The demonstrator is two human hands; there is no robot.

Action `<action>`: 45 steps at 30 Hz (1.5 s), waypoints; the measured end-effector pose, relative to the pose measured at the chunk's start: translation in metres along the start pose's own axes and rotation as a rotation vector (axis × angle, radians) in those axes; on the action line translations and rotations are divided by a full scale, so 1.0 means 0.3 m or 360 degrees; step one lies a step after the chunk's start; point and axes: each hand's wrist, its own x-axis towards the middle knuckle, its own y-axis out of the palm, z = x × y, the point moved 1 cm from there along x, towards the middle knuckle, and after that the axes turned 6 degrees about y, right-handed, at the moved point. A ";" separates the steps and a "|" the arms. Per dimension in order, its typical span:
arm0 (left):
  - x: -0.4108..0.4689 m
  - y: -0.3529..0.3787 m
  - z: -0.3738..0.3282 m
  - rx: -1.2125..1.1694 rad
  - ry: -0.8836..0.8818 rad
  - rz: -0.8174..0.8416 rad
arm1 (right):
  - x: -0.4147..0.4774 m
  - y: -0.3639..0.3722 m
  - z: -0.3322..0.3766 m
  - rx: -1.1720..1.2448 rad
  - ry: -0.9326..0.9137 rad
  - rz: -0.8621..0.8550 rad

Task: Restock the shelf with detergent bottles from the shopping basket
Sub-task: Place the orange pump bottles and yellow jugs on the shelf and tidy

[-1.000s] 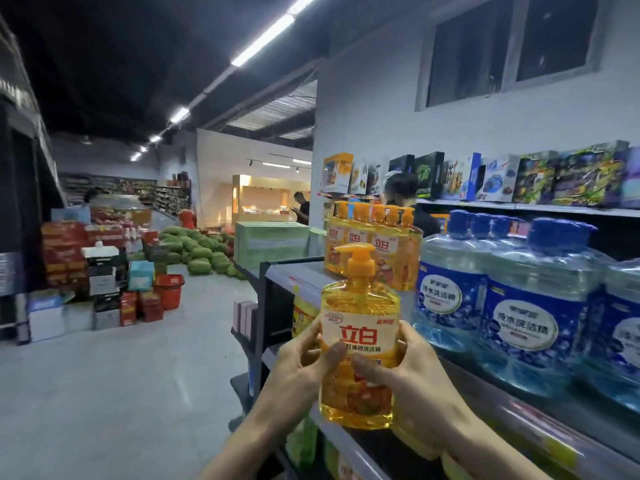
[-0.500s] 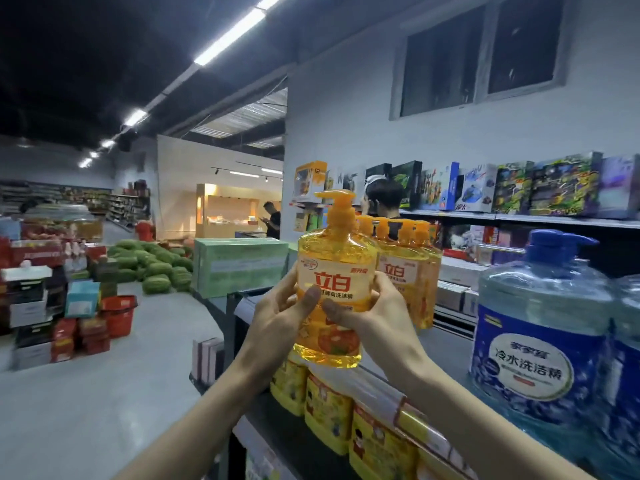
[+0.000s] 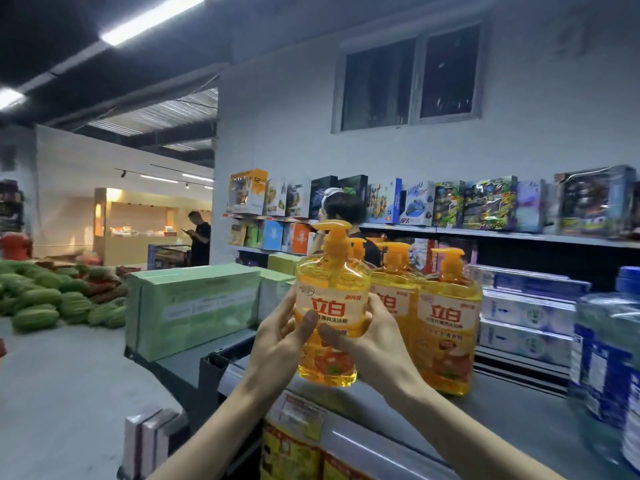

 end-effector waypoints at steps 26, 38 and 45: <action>0.093 -0.212 0.247 0.0638 -0.0290 0.0611 | 0.028 0.042 -0.097 -0.1115 0.0282 0.0138; 0.203 -0.185 0.332 0.1035 -0.0460 0.0696 | 0.145 0.079 -0.214 -0.1255 0.0314 0.0034; 0.265 -0.157 0.377 0.1005 -0.0464 0.0735 | 0.225 0.069 -0.270 -0.1286 0.0380 -0.0028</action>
